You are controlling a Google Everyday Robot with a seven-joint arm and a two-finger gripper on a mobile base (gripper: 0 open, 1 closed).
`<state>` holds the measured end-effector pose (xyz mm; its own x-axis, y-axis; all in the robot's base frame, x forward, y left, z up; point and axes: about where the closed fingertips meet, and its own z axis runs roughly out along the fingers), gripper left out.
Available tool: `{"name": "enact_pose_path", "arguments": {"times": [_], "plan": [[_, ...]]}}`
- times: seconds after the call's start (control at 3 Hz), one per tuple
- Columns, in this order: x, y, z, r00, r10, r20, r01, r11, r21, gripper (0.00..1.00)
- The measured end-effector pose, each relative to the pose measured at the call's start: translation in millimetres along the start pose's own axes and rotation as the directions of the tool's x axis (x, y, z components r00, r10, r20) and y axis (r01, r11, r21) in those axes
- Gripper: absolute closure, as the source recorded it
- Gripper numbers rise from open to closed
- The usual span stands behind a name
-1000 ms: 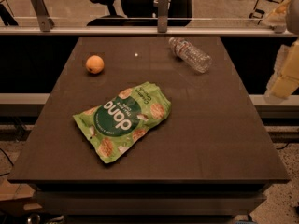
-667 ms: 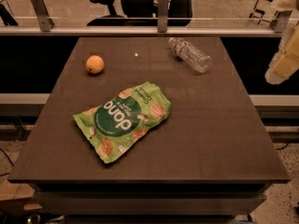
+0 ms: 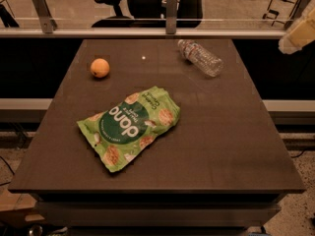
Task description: Pick water bottle
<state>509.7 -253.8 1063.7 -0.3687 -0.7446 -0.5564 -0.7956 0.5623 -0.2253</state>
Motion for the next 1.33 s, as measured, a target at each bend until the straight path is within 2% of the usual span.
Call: {"name": "enact_pose_path", "arguments": {"times": [0.33,1.0,1.33], "plan": [[-2.4,-12.5,-3.8,0.991,0.133,0.023,-0.133,0.9909,0.021,0.00],[-3.4,-14.1,-2.0,0.992,0.124,0.034,-0.125,0.9922,0.007,0.00],[-21.9,-21.8,12.8,0.990,0.131,0.060,-0.130,0.9912,-0.026,0.00]]}}
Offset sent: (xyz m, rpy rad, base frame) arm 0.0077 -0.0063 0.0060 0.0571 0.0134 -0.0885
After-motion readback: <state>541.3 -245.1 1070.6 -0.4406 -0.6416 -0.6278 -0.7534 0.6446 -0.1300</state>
